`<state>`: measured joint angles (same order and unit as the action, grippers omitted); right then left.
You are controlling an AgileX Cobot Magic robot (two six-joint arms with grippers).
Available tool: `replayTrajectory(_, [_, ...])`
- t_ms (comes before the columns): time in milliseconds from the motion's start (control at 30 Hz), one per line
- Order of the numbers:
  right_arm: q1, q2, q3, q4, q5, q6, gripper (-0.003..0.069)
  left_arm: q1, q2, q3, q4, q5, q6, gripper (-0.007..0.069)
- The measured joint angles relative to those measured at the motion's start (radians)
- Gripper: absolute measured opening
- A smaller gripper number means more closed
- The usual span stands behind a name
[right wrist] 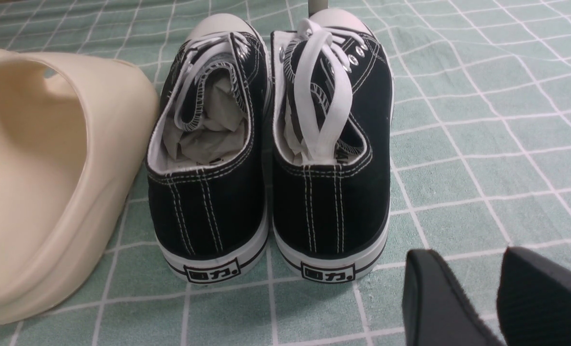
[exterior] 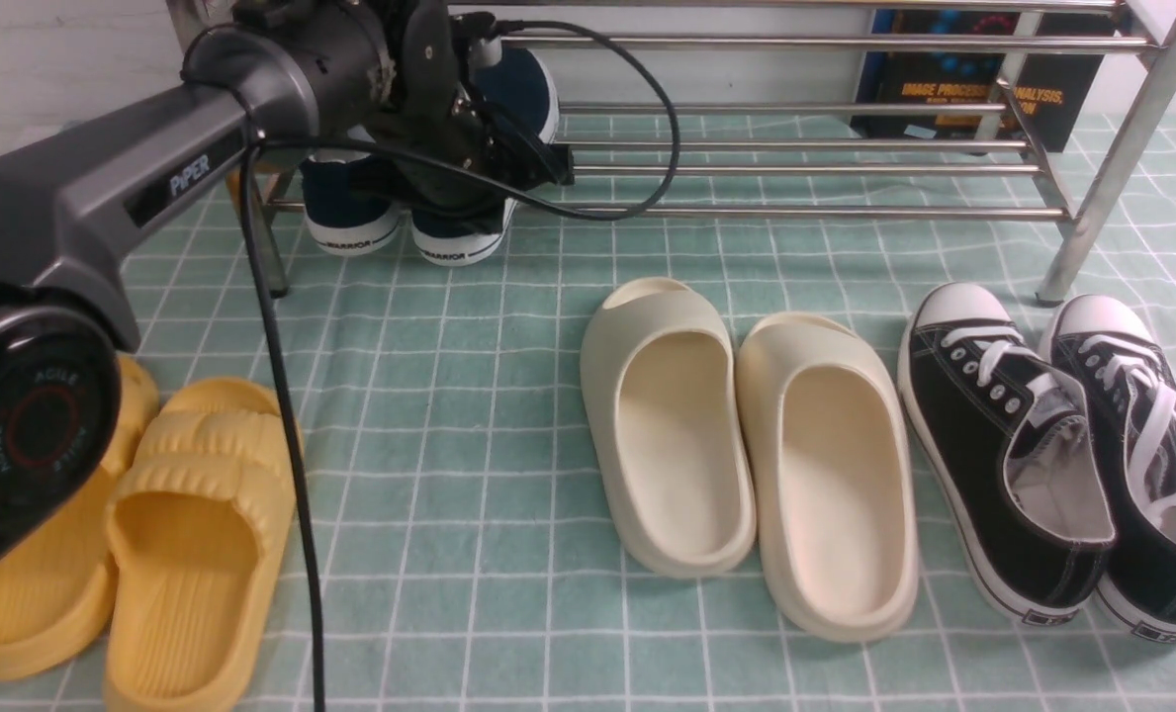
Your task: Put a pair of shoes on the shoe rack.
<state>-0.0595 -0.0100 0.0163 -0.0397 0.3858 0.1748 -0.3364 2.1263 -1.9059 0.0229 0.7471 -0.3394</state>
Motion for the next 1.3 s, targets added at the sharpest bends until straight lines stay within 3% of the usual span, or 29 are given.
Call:
replayTrajectory(333, [0.0, 0.0, 0.0, 0.0, 0.0, 0.0, 0.0239, 0.0, -0.015, 0.001, -0.004, 0.004, 0.004, -0.0013])
replayTrajectory(600, [0.0, 0.0, 0.0, 0.0, 0.0, 0.0, 0.0239, 0.001, -0.278, 0.002, 0.001, 0.241, 0.118, -0.0013])
replayTrajectory(833, [0.0, 0.0, 0.0, 0.0, 0.0, 0.0, 0.0239, 0.001, -0.556, 0.022, 0.037, 0.432, 0.132, -0.0013])
replayTrajectory(967, [0.0, 0.0, 0.0, 0.0, 0.0, 0.0, 0.0239, 0.001, -0.687, 0.124, 0.04, 0.452, 0.108, -0.0013])
replayTrajectory(1300, [0.0, 0.0, 0.0, 0.0, 0.0, 0.0, 0.0239, 0.001, -1.16, 0.706, 0.041, 0.348, -0.014, -0.0013])
